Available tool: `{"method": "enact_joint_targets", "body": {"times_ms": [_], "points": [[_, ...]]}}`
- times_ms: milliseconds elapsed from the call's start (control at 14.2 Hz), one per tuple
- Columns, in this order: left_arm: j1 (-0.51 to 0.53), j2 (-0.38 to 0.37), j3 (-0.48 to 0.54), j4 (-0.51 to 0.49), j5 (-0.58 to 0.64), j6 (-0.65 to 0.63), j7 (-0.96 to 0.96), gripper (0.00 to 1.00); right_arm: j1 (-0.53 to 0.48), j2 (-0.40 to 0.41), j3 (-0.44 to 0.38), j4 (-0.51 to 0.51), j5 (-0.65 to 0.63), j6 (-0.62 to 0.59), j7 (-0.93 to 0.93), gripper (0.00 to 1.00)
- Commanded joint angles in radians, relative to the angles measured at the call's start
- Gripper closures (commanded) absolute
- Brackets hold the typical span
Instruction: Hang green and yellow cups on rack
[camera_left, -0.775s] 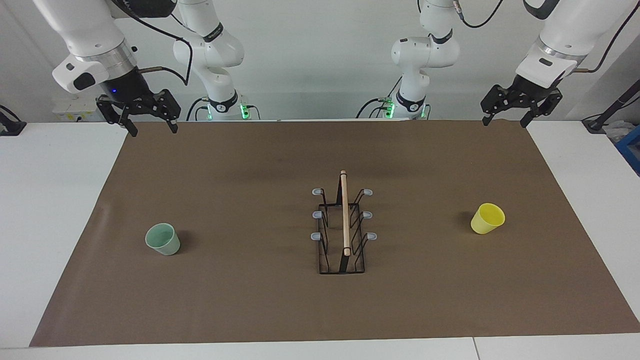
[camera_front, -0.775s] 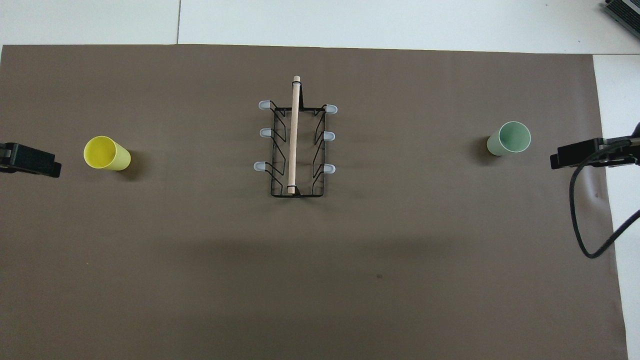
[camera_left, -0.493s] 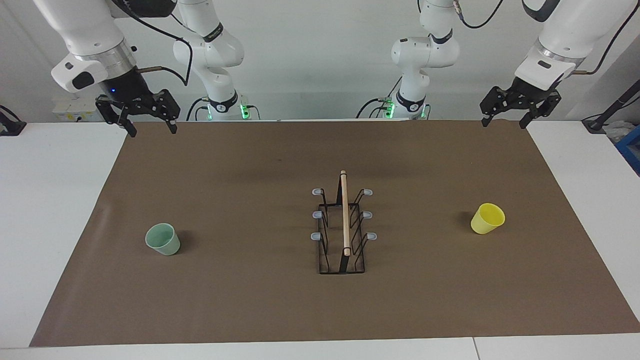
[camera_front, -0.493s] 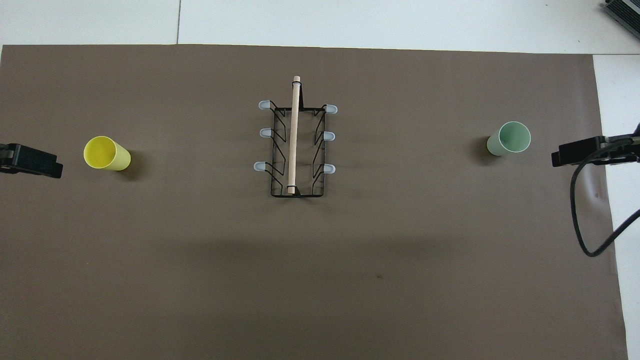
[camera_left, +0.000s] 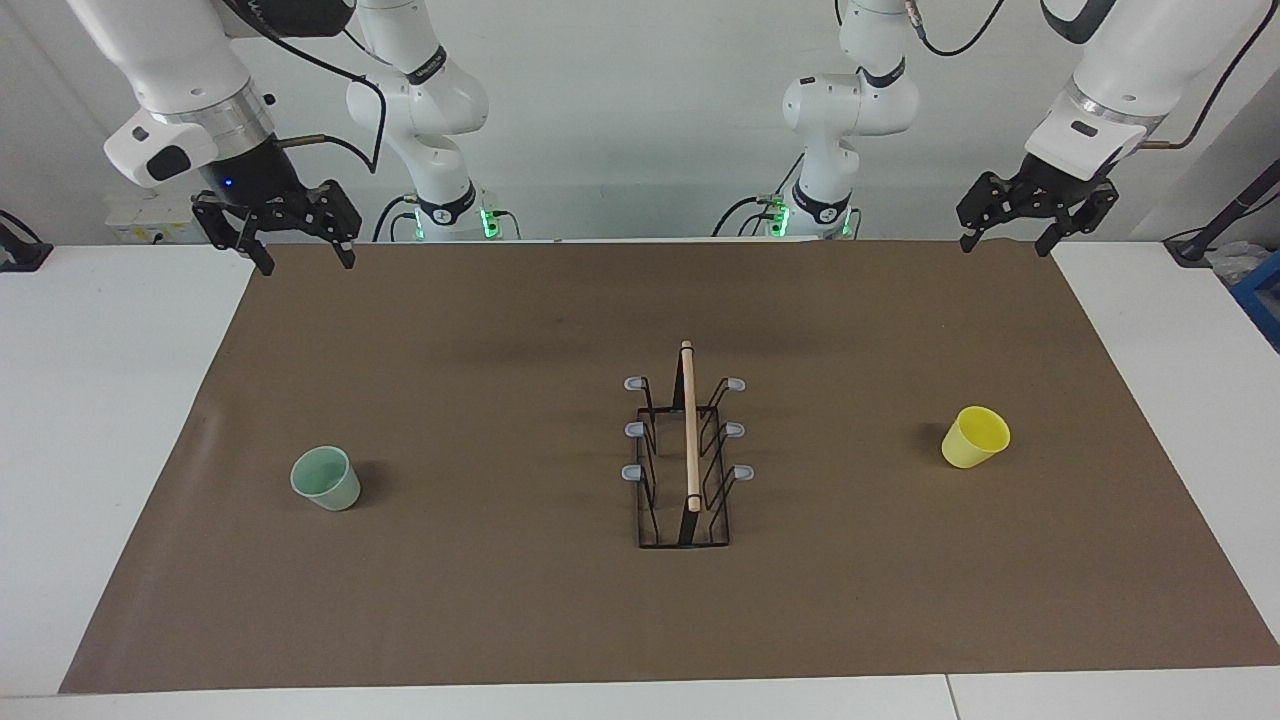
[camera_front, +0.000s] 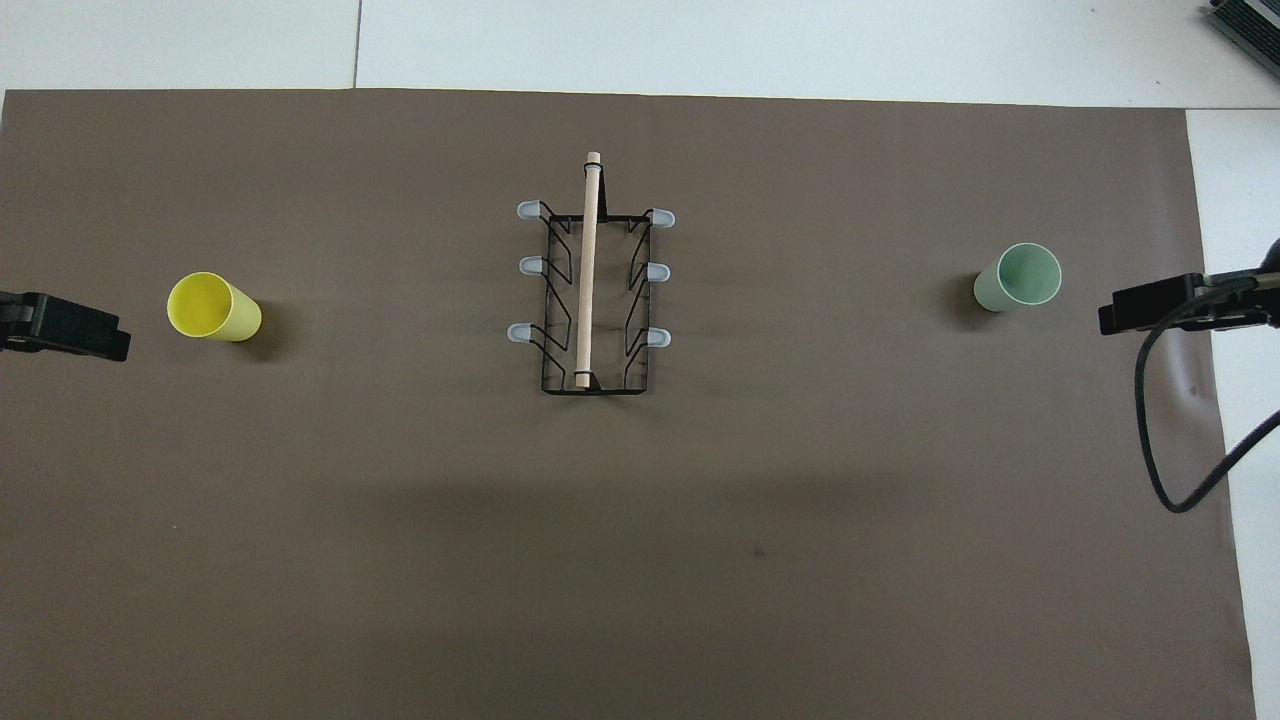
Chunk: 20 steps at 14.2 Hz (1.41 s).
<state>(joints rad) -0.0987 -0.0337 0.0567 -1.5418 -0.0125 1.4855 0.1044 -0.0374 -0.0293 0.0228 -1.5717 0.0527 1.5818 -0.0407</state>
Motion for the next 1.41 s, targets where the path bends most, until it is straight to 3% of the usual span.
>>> {"method": "enact_joint_targets", "body": {"times_ms": [0,352,493,845,1056,1338], "points": [[-0.01,-0.035,0.003,-0.047,0.02,0.057,-0.012,0.0,-0.012,-0.003,0.011,-0.019,-0.025,0.017,0.007,0.0],[-0.021,-0.022,0.015,-0.037,0.009,0.039,-0.019,0.0,0.019,0.026,0.012,-0.054,-0.062,0.098,0.009,0.0],[-0.024,-0.002,0.032,-0.023,0.002,0.029,-0.051,0.0,0.037,0.046,0.014,-0.053,-0.14,0.087,-0.004,0.0],[-0.029,0.078,0.097,0.034,-0.047,0.019,-0.135,0.01,0.099,0.065,0.019,-0.103,-0.309,0.073,-0.216,0.0],[-0.032,0.161,0.159,0.106,-0.116,0.013,-0.271,0.06,0.109,0.075,0.019,-0.135,-0.417,0.072,-0.434,0.0],[-0.044,0.286,0.259,0.21,-0.199,-0.028,-0.455,0.05,0.212,0.068,0.019,-0.247,-0.644,0.081,-0.616,0.0]]}}
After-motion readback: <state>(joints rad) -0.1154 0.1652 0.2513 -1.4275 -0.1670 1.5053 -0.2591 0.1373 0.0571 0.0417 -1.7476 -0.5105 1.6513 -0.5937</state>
